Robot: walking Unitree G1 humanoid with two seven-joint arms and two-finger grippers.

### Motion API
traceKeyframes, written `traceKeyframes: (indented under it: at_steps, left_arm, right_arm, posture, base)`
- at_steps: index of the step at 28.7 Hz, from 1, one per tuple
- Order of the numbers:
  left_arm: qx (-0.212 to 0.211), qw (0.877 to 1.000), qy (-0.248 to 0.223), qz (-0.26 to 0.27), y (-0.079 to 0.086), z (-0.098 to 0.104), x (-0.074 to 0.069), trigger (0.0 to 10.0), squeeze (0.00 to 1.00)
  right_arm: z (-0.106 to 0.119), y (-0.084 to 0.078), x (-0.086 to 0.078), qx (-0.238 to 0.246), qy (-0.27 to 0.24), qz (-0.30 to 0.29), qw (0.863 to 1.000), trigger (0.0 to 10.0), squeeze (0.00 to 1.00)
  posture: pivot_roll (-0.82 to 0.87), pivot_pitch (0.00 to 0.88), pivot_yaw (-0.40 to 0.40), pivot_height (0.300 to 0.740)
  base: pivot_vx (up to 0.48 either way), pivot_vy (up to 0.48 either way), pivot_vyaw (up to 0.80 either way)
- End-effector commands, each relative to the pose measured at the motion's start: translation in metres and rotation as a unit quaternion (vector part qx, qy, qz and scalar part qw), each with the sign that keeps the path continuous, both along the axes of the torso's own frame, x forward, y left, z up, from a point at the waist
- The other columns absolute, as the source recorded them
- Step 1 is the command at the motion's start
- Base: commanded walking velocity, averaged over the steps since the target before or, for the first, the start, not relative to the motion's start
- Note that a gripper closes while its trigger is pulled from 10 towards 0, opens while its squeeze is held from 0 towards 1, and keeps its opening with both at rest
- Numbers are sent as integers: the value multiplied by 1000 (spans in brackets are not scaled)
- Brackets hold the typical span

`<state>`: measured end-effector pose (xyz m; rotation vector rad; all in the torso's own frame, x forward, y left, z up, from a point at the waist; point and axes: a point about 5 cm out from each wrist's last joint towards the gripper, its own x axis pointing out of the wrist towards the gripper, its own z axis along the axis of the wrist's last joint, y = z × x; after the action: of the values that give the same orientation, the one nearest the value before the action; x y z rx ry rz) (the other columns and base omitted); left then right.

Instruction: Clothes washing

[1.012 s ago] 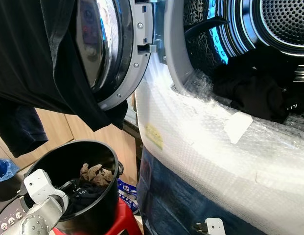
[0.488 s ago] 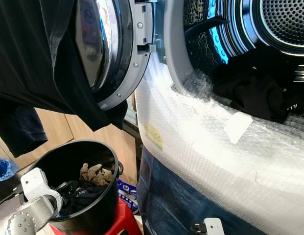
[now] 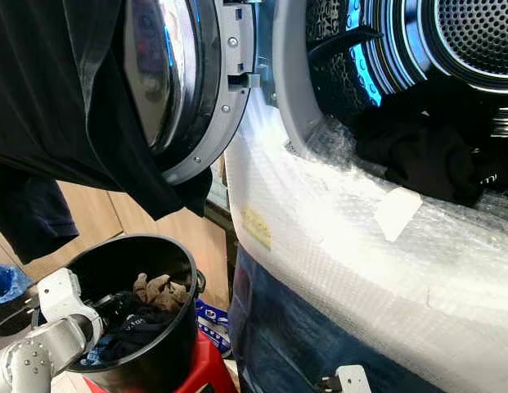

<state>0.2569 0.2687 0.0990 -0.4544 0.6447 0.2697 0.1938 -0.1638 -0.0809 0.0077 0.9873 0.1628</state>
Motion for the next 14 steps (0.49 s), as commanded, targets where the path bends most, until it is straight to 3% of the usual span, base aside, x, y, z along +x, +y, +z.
traceKeyframes:
  at_steps: [1, 14]
  left_arm:
    - [2, 1000, -1, -30, -2, 3, 4, 10000, 0]
    - [7, 996, 10, -84, -2, 0, 8, 10000, 0]
  right_arm:
    - [-3, 3, -6, 4, 11, 12, 1000, 10000, 0]
    - [-4, 4, -6, 17, 13, -11, 1000, 10000, 0]
  posture:
    - [201, 0, 20, 740]
    - [187, 0, 34, 740]
  base:
    - [0, 0, 0]
    - [0, 0, 0]
